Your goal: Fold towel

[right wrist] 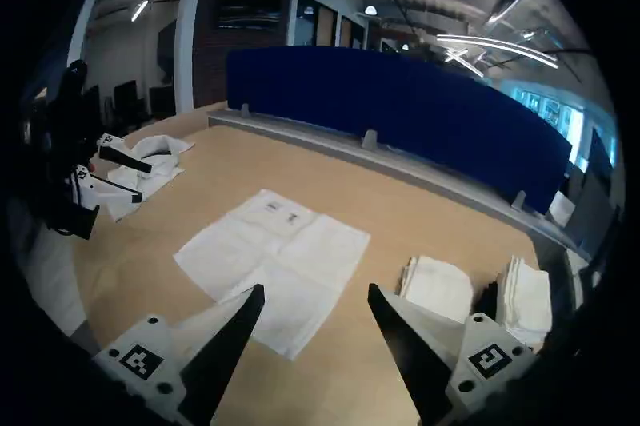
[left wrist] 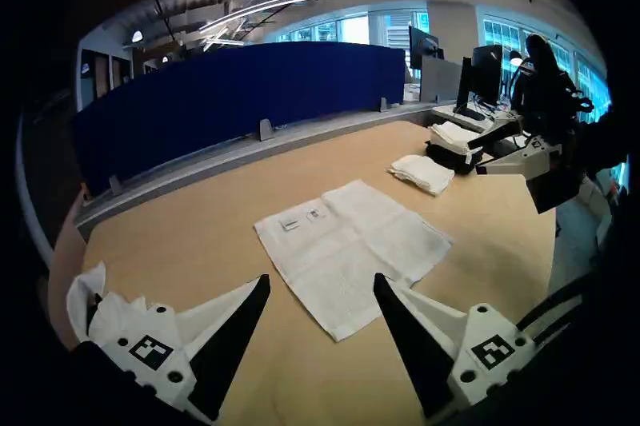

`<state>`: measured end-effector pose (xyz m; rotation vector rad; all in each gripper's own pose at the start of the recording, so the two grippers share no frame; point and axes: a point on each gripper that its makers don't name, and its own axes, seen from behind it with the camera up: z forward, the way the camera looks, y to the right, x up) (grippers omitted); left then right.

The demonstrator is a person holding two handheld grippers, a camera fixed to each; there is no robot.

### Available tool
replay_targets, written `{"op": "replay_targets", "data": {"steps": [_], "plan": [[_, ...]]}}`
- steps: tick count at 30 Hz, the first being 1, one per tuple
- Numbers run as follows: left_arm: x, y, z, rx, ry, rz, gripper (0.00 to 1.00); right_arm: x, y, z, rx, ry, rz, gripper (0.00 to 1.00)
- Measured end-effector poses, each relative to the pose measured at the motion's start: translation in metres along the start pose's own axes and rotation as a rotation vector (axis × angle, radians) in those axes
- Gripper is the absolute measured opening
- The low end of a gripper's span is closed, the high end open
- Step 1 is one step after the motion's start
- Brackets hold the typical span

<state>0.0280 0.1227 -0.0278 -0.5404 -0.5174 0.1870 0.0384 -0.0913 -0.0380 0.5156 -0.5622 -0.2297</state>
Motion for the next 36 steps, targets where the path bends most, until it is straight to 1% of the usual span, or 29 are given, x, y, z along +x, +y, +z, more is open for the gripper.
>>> {"op": "replay_targets", "data": {"steps": [5, 9, 12, 21, 27, 36], "plan": [[-0.021, 0.002, 0.017, -0.016, -0.033, -0.002, 0.96, -0.018, -0.006, 0.014, 0.017, -0.021, 0.010, 1.00], [-0.039, 0.006, 0.029, -0.035, -0.065, 0.000, 0.96, -0.035, -0.011, 0.024, 0.028, -0.049, 0.013, 1.00], [-0.050, 0.010, 0.037, -0.050, -0.088, 0.002, 0.96, -0.047, -0.014, 0.032, 0.036, -0.070, 0.010, 1.00], [-0.080, 0.016, 0.057, -0.078, -0.153, -0.002, 0.96, -0.078, -0.019, 0.053, 0.050, -0.129, 0.011, 1.00], [-0.094, 0.017, 0.067, -0.085, -0.186, 0.012, 0.96, -0.094, -0.020, 0.062, 0.055, -0.159, 0.019, 1.00], [-0.112, 0.020, 0.076, -0.102, -0.232, 0.026, 0.96, -0.115, -0.021, 0.069, 0.066, -0.191, 0.022, 1.00]]}}
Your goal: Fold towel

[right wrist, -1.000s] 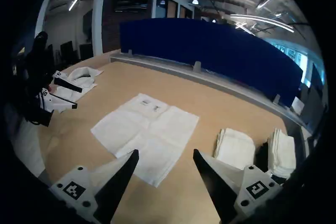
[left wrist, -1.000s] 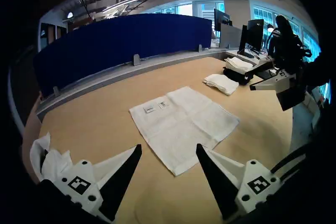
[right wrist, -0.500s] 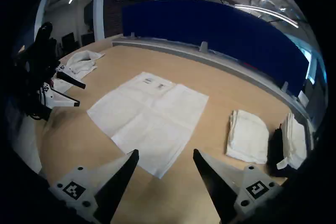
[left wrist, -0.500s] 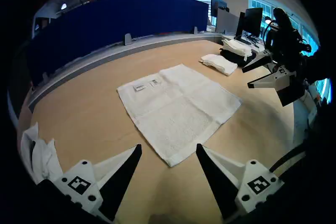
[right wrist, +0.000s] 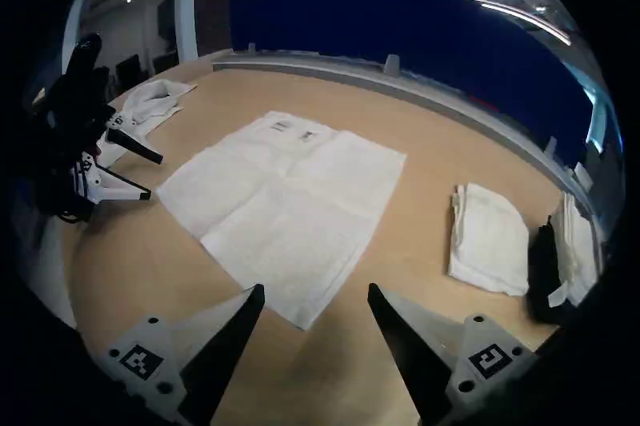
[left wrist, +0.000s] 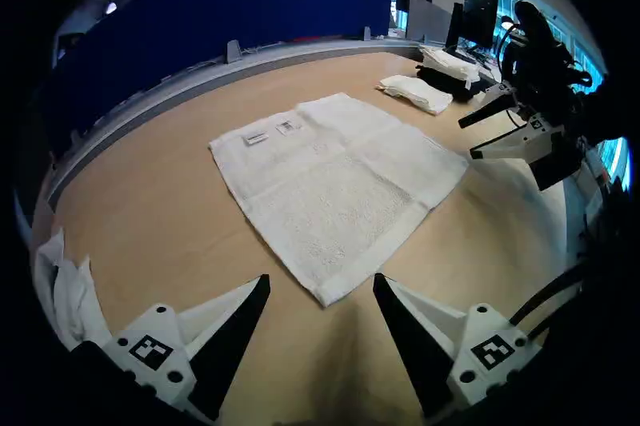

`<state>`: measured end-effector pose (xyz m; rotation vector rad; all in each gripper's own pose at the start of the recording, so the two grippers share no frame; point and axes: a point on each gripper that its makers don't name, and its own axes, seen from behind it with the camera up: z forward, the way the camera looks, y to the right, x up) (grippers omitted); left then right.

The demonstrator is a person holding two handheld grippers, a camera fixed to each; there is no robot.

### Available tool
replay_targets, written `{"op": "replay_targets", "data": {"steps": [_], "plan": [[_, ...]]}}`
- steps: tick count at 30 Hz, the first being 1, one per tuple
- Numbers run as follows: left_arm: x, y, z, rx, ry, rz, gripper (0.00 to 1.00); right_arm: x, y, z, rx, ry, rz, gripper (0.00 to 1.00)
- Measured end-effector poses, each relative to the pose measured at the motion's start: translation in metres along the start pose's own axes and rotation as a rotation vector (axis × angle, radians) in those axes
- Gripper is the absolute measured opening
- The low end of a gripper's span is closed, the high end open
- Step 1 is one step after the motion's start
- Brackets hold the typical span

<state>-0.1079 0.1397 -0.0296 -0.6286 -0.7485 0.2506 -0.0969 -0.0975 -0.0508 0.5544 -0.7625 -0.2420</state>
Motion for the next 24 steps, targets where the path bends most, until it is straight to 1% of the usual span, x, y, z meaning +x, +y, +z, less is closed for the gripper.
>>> {"op": "replay_targets", "data": {"steps": [9, 18, 20, 22, 24], "plan": [[-0.005, 0.005, 0.009, -0.025, -0.030, -0.012, 0.96, -0.018, -0.002, 0.007, 0.009, -0.032, -0.002, 1.00], [-0.010, 0.007, 0.010, -0.018, -0.046, 0.010, 0.93, -0.026, -0.005, 0.011, 0.018, -0.045, -0.010, 1.00], [-0.011, 0.008, 0.010, -0.018, -0.050, 0.013, 0.91, -0.027, -0.005, 0.012, 0.020, -0.050, -0.011, 1.00], [-0.014, 0.009, 0.010, -0.018, -0.060, 0.011, 0.85, -0.030, -0.006, 0.013, 0.023, -0.057, -0.013, 1.00], [-0.017, 0.010, 0.012, -0.017, -0.071, 0.006, 0.78, -0.032, -0.007, 0.013, 0.027, -0.065, -0.015, 0.96]]}}
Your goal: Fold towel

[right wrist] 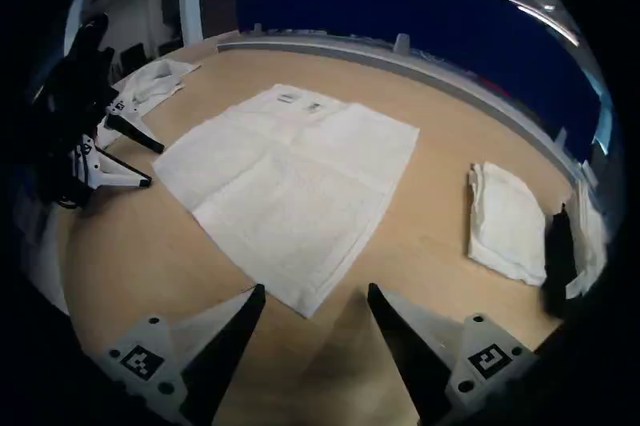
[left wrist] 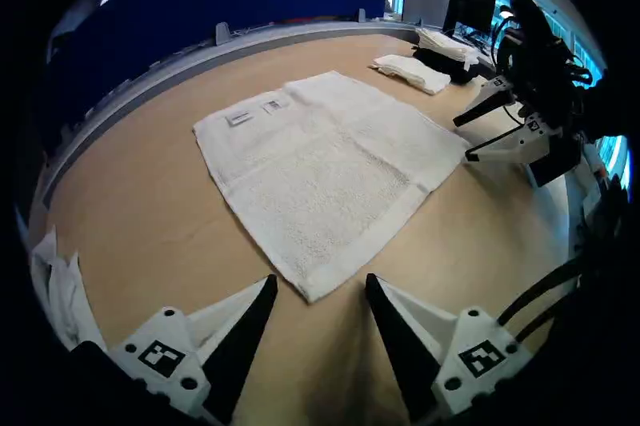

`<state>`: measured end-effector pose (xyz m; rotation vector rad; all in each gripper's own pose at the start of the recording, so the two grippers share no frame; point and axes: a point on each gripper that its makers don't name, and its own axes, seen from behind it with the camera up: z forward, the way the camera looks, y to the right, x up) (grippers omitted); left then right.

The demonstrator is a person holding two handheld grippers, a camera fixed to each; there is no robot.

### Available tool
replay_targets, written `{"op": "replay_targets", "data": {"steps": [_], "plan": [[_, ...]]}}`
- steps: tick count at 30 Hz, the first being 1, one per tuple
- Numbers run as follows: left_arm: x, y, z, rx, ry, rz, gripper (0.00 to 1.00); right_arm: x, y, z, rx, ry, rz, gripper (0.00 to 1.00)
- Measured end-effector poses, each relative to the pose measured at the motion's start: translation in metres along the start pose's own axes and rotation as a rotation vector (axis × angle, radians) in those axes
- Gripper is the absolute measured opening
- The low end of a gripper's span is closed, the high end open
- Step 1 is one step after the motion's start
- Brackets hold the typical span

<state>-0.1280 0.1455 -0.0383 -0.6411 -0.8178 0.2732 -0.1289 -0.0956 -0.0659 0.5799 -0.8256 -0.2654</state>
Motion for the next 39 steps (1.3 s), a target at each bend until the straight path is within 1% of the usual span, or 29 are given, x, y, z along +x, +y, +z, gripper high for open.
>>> {"op": "replay_targets", "data": {"steps": [2, 4, 6, 8, 10, 12, 13, 14, 16, 18, 20, 23, 24, 26, 30, 33, 39], "plan": [[0.001, 0.000, 0.000, 0.001, -0.003, -0.009, 0.75, -0.002, -0.001, 0.001, 0.005, -0.006, -0.001, 0.87], [0.001, -0.002, 0.000, 0.004, -0.006, -0.018, 0.71, -0.003, -0.003, 0.001, 0.009, -0.008, 0.000, 0.81], [0.002, -0.004, 0.000, 0.010, -0.009, -0.024, 0.65, -0.003, -0.004, 0.002, 0.012, -0.008, 0.002, 0.73], [0.001, -0.008, 0.001, 0.023, -0.011, -0.024, 0.55, -0.003, -0.004, 0.002, 0.012, -0.008, 0.003, 0.70], [0.001, -0.010, 0.001, 0.033, -0.013, -0.020, 0.49, -0.002, -0.005, 0.002, 0.012, -0.008, 0.004, 0.60], [0.001, -0.011, 0.002, 0.039, -0.013, -0.014, 0.49, -0.002, -0.005, 0.001, 0.011, -0.007, 0.004, 0.47], [0.001, -0.011, 0.002, 0.039, -0.013, -0.011, 0.47, -0.002, -0.006, 0.001, 0.010, -0.007, 0.004, 0.44], [0.001, -0.011, 0.001, 0.040, -0.013, -0.009, 0.46, -0.002, -0.007, 0.001, 0.009, -0.008, 0.004, 0.41], [0.001, -0.010, 0.001, 0.042, -0.012, -0.008, 0.42, -0.002, -0.008, 0.001, 0.008, -0.010, 0.003, 0.40], [0.001, -0.009, 0.000, 0.044, -0.012, -0.010, 0.38, -0.002, -0.009, 0.001, 0.008, -0.012, 0.003, 0.35], [0.001, -0.010, 0.000, 0.048, -0.013, -0.014, 0.34, -0.002, -0.009, 0.001, 0.009, -0.014, 0.004, 0.29], [0.000, -0.011, 0.000, 0.055, -0.014, -0.018, 0.25, -0.003, -0.010, 0.000, 0.018, -0.018, 0.003, 0.20], [0.000, -0.012, 0.001, 0.058, -0.015, -0.018, 0.22, -0.003, -0.011, 0.000, 0.023, -0.020, 0.002, 0.18], [0.001, -0.012, 0.001, 0.058, -0.017, -0.016, 0.20, -0.003, -0.012, -0.001, 0.029, -0.023, 0.000, 0.17], [0.002, -0.012, 0.001, 0.058, -0.018, -0.015, 0.10, 0.002, -0.013, -0.002, 0.030, -0.016, -0.006, 0.16], [0.003, -0.009, 0.000, 0.045, -0.017, -0.015, 0.10, 0.006, -0.010, -0.004, 0.016, -0.007, -0.009, 0.16], [0.012, -0.009, -0.003, 0.043, -0.001, -0.027, 0.10, 0.012, -0.007, -0.008, 0.016, 0.003, 0.011, 0.15]]}}
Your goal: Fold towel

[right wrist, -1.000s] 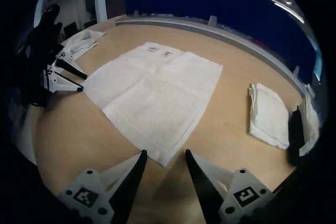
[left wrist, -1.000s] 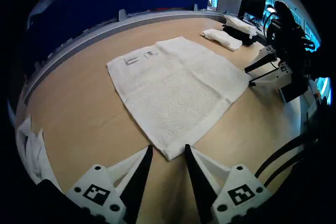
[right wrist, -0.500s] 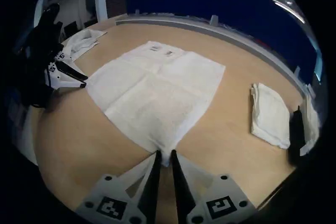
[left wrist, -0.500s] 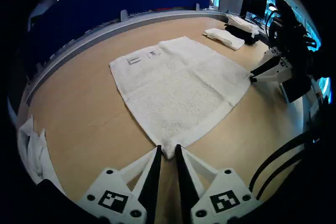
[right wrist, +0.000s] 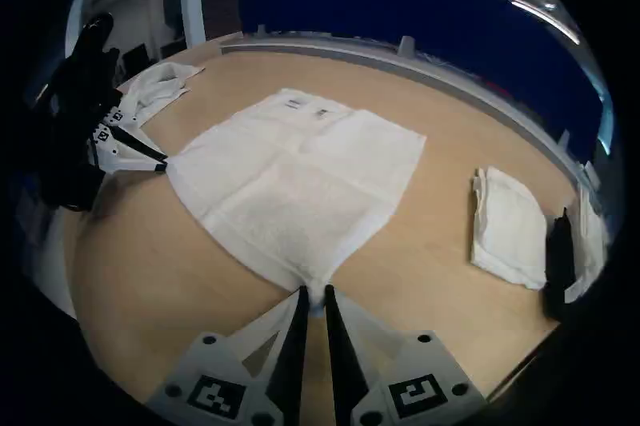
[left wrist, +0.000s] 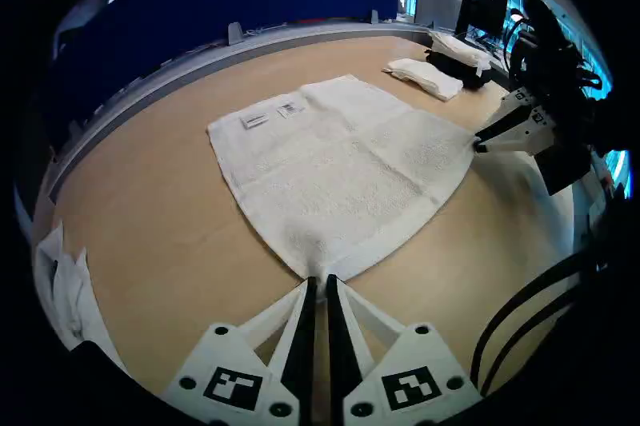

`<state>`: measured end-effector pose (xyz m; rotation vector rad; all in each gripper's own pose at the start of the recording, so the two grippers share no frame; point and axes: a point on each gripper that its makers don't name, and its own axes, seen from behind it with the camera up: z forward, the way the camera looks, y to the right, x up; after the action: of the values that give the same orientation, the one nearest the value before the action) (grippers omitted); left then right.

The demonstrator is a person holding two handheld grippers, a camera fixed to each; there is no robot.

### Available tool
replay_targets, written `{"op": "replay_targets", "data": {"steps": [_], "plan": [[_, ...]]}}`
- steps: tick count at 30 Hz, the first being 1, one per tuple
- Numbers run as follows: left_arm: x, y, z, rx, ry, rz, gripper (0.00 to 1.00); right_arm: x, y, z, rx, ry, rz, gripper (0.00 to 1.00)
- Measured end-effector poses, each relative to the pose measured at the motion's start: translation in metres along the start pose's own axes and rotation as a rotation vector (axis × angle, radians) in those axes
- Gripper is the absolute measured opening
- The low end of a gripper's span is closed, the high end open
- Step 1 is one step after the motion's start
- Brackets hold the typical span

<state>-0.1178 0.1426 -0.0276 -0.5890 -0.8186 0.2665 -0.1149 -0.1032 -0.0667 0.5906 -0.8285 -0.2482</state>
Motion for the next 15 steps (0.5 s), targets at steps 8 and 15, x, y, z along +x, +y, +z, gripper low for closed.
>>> {"op": "replay_targets", "data": {"steps": [8, 15], "plan": [[0.016, 0.000, -0.013, 0.011, 0.027, -0.035, 0.09, 0.018, 0.003, -0.012, -0.010, 0.024, 0.033, 0.15], [0.029, 0.001, -0.030, 0.020, 0.050, -0.066, 0.09, 0.033, 0.002, -0.031, -0.012, 0.038, 0.040, 0.15]]}}
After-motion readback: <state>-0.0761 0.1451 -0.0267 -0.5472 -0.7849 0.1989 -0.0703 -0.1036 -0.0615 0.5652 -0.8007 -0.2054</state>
